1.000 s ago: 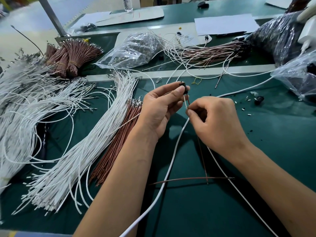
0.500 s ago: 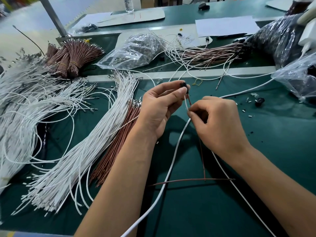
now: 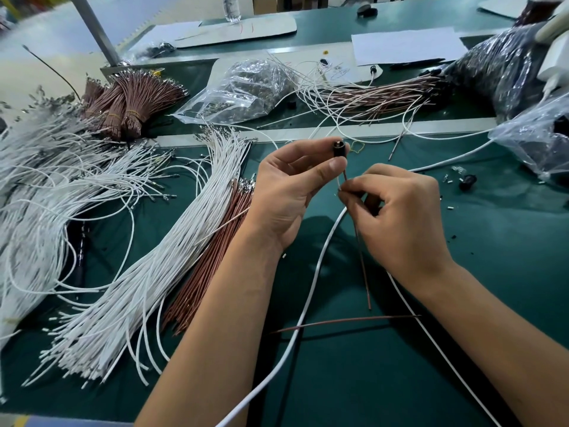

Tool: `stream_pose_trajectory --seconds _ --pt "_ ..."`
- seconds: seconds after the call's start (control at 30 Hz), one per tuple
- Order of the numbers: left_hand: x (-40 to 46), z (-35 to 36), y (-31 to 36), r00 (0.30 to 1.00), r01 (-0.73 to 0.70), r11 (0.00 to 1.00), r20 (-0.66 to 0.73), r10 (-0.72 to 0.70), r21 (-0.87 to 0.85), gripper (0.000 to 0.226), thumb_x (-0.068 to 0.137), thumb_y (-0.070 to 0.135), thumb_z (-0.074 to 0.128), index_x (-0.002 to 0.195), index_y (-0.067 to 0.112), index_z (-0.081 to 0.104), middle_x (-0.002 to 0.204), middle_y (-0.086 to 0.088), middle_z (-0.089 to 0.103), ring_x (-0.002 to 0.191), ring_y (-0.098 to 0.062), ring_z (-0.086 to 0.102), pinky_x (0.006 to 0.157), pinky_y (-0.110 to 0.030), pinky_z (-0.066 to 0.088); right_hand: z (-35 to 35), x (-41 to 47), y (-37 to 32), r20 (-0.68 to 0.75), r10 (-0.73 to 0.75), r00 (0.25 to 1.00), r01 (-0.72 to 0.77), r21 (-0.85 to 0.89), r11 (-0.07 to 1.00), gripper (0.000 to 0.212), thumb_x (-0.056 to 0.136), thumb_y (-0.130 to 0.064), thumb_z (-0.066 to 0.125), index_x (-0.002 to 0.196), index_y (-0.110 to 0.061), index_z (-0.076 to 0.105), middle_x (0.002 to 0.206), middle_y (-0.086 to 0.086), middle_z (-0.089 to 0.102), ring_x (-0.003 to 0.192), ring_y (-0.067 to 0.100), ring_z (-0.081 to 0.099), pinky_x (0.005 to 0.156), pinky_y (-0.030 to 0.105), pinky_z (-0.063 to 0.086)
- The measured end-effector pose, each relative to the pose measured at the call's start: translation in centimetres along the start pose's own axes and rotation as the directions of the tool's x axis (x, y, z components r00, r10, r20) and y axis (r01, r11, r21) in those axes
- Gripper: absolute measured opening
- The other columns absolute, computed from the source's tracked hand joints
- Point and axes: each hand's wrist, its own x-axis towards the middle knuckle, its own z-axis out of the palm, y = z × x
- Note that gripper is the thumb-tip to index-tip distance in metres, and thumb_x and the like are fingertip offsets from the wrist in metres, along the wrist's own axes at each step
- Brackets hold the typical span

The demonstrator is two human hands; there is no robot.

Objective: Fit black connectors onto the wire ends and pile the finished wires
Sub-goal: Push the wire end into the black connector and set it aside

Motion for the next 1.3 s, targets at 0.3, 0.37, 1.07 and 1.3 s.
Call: stream_pose_trajectory --seconds 0.3,0.37,1.07,1.3 --pt "0.0 0.0 -0.2 0.999 -0.042 0.999 0.024 0.042 -0.004 0.026 0.067 -0.004 0.074 0.091 0.004 0.074 0.091 -0.009 0.076 0.088 -0.014 0.072 0.082 -0.022 0.055 0.1 0.0 0.4 -0.012 -0.020 1.000 0.020 0.007 1.000 0.003 0.089 -0.007 0.078 0.090 -0.007 0.081 0.076 0.005 0.068 0.064 0.019 0.060 0.063 0.033 0.047" --pt "0.1 0.0 -0.2 0.998 -0.058 0.998 0.014 0.058 -0.009 0.025 0.066 -0.005 0.074 0.089 0.006 0.076 0.091 -0.009 0.077 0.088 -0.014 0.072 0.082 -0.022 0.056 0.2 0.1 0.5 -0.007 -0.023 1.000 0.023 0.007 1.000 0.004 0.090 -0.008 0.078 0.090 -0.007 0.081 0.075 0.005 0.068 0.063 0.020 0.060 0.063 0.035 0.047" --pt "-0.2 0.5 -0.2 0.974 -0.187 0.980 0.140 0.176 0.071 0.036 0.069 -0.017 0.070 0.080 0.016 0.080 0.090 -0.004 0.077 0.090 -0.016 0.071 0.087 -0.028 0.055 -0.4 0.7 0.5 -0.108 0.104 0.989 -0.080 0.205 0.976 0.025 0.090 -0.034 0.081 0.105 -0.016 0.071 0.095 -0.004 0.067 0.071 0.014 0.064 0.060 0.023 0.048" --pt "-0.2 0.2 0.1 0.984 -0.118 0.993 0.134 0.114 0.026 0.033 0.070 -0.016 0.068 0.081 0.013 0.080 0.090 -0.005 0.076 0.086 -0.016 0.070 0.084 -0.026 0.056 -1.1 1.6 2.1 0.091 0.094 0.991 -0.127 0.504 0.854 0.017 0.091 -0.012 0.078 0.099 -0.026 0.075 0.089 -0.007 0.077 0.081 0.017 0.071 0.072 0.026 0.057"
